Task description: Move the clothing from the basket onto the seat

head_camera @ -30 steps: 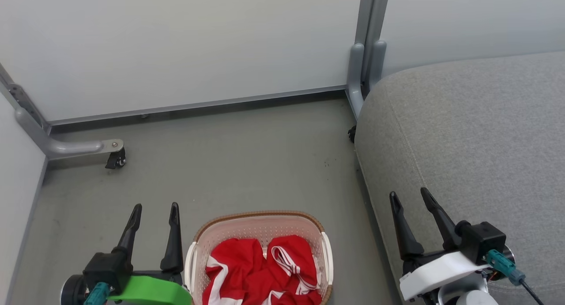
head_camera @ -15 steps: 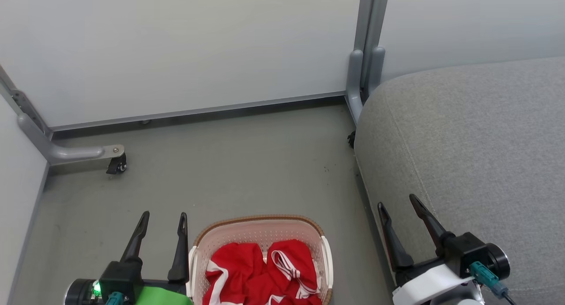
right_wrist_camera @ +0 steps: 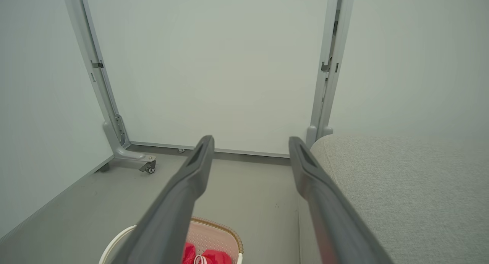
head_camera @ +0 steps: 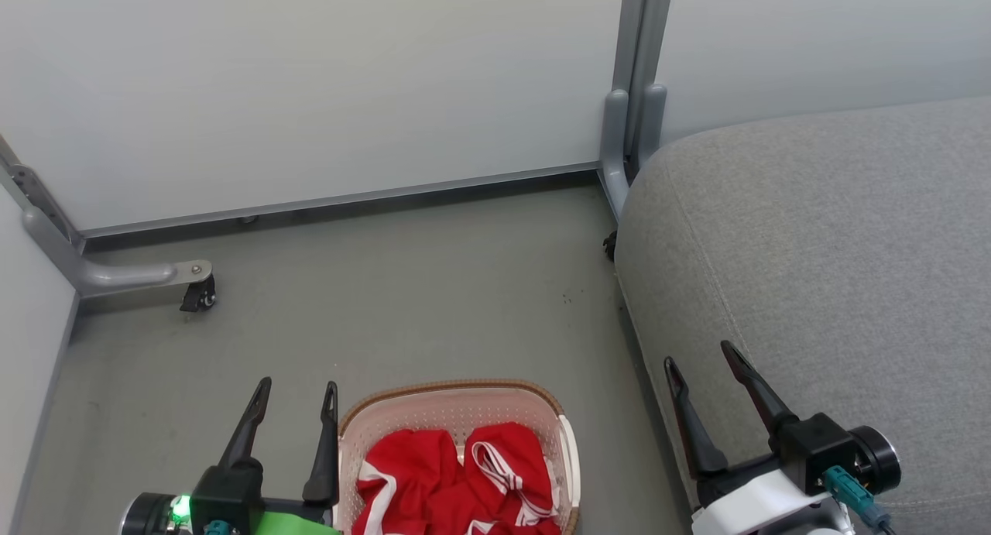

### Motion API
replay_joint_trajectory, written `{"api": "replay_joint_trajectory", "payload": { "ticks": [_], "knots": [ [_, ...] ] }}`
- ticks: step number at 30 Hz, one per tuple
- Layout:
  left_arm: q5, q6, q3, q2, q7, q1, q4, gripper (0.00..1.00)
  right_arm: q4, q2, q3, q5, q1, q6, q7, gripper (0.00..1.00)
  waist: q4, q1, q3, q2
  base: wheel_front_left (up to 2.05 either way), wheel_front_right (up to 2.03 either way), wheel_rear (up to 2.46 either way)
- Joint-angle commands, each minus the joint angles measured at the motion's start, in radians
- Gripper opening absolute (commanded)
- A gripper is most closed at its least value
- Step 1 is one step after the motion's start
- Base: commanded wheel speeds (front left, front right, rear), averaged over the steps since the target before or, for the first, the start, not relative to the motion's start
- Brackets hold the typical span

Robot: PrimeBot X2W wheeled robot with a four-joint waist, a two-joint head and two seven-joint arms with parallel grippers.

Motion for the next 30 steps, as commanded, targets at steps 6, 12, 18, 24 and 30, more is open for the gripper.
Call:
{"api": "replay_joint_trajectory", "payload": {
  "ticks": [6, 12, 18, 24, 30],
  "knots": [
    [-0.005, 0.001, -0.004, 0.006, -0.001, 0.008, 0.006, 1.00, -0.004, -0.004, -0.013, -0.011, 0.011, 0.000, -0.003, 1.00, -0.004, 0.0000, 0.008, 0.0000, 0.00, 0.00, 0.00],
    [-0.029, 0.003, -0.003, 0.006, -0.001, -0.006, 0.005, 1.00, -0.010, -0.004, -0.017, -0.016, 0.008, 0.000, -0.003, 1.00, -0.003, 0.0000, 0.030, 0.0000, 0.00, 0.00, 0.00],
    [-0.033, -0.001, -0.017, 0.006, -0.001, -0.026, 0.013, 1.00, -0.016, -0.004, -0.026, -0.019, -0.018, 0.000, -0.003, 1.00, -0.001, 0.0000, 0.071, 0.0000, 0.00, 0.00, 0.00],
    [-0.056, -0.005, -0.038, 0.006, -0.001, -0.082, 0.017, 1.00, -0.041, -0.004, -0.037, -0.019, -0.063, 0.000, -0.003, 1.00, 0.004, 0.0000, 0.168, 0.0000, 0.00, 0.00, 0.00],
    [-0.075, -0.014, -0.092, 0.006, 0.000, -0.208, 0.051, 1.00, -0.073, -0.003, -0.091, -0.021, -0.152, 0.000, -0.003, 1.00, 0.018, 0.0000, 0.329, 0.0000, 0.00, 0.00, 0.00]
  ]
}}
